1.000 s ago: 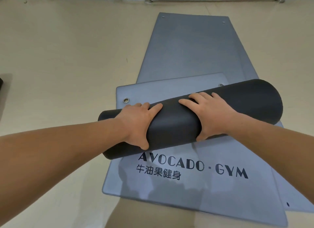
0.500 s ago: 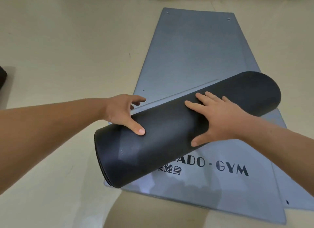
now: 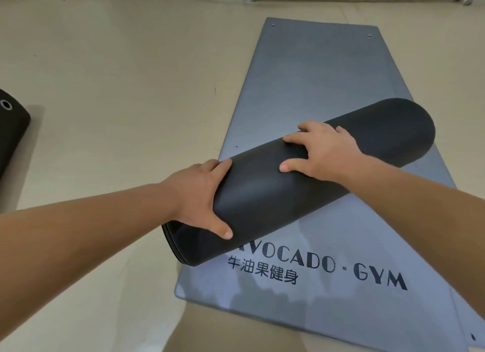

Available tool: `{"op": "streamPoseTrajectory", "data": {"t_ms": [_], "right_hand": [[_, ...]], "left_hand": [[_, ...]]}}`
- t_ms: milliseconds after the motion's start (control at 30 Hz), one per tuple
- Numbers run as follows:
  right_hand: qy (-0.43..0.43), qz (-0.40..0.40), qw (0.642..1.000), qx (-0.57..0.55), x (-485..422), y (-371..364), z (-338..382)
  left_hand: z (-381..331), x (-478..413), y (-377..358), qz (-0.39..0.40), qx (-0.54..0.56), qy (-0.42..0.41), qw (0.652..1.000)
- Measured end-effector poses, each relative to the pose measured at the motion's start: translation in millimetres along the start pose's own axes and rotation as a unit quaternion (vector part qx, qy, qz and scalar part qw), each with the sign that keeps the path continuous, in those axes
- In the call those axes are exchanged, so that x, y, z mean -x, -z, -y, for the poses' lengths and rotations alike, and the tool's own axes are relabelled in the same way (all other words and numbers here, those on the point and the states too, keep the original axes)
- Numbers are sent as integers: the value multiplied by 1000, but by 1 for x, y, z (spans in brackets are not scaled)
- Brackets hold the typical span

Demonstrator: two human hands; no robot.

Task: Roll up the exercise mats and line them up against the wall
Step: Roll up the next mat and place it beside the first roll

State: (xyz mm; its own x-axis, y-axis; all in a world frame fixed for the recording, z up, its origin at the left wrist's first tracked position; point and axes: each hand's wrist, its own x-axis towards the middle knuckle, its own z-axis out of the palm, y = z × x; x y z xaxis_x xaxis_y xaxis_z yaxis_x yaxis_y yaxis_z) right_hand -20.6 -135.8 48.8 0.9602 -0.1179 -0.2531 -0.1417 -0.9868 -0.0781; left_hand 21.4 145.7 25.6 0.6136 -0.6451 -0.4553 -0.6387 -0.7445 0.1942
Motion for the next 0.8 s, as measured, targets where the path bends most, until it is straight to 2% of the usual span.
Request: {"op": "streamPoseTrajectory", "data": {"t_ms": [100,133,167,200,233,300,333,500,633,733,800], "right_hand": [[-11,-191,981,0,20,-33,19],[-36,-220,974,-28,30,-45,22],[-79,-204,971,-94,40,-55,22],[-129,-156,960,-192,51,-64,21],[-169,-91,934,-301,61,-71,18],[-186,-22,875,-447,74,-79,15],[-177,-16,865,-470,77,-81,14],[-112,-11,885,-452,51,-75,-6],[-37,9,909,-414,19,-56,-18],[-81,-10,939,-334,9,-61,10],[-111,7,948,-299,10,-70,43]], "left_hand": [[17,-14,9,-1,52,17,999],[20,-17,13,1,68,19,998],[22,-19,16,4,82,20,996],[23,-21,19,6,93,22,995],[22,-22,21,8,100,25,995],[16,-21,22,14,100,32,994],[12,-20,22,16,99,35,994],[-11,-9,8,23,121,78,989],[-19,-3,-8,29,238,150,959],[1,3,-16,32,364,179,913],[23,11,-19,32,430,180,884]]}}
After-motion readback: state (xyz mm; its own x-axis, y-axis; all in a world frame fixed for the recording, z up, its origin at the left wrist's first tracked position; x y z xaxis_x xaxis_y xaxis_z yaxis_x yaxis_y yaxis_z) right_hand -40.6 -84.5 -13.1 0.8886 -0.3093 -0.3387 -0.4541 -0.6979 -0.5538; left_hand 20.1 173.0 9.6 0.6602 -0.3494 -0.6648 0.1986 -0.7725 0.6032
